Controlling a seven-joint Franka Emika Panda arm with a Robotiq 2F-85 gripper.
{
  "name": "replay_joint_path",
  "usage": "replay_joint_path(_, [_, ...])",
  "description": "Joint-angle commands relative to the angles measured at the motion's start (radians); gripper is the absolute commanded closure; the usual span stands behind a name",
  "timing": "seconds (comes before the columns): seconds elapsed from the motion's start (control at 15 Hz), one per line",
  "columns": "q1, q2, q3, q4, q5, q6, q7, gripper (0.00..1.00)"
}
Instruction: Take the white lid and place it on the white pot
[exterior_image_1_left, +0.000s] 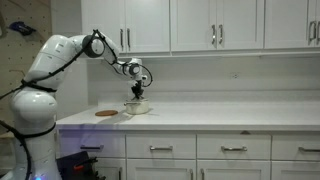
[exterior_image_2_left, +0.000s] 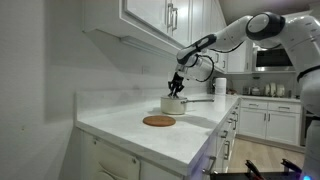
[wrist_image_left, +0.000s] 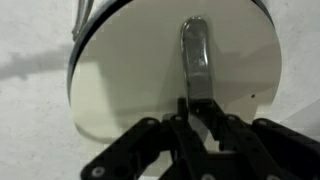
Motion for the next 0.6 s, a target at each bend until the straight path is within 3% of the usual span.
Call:
replay_joint_path(0.0, [0.015, -0.059, -0.013, -0.05, -0.016, 0.007, 0.018, 0.94])
replay_joint_path(0.53, [0.013, -0.095, -0.011, -0.092, -0.021, 0.002, 0.02, 0.94])
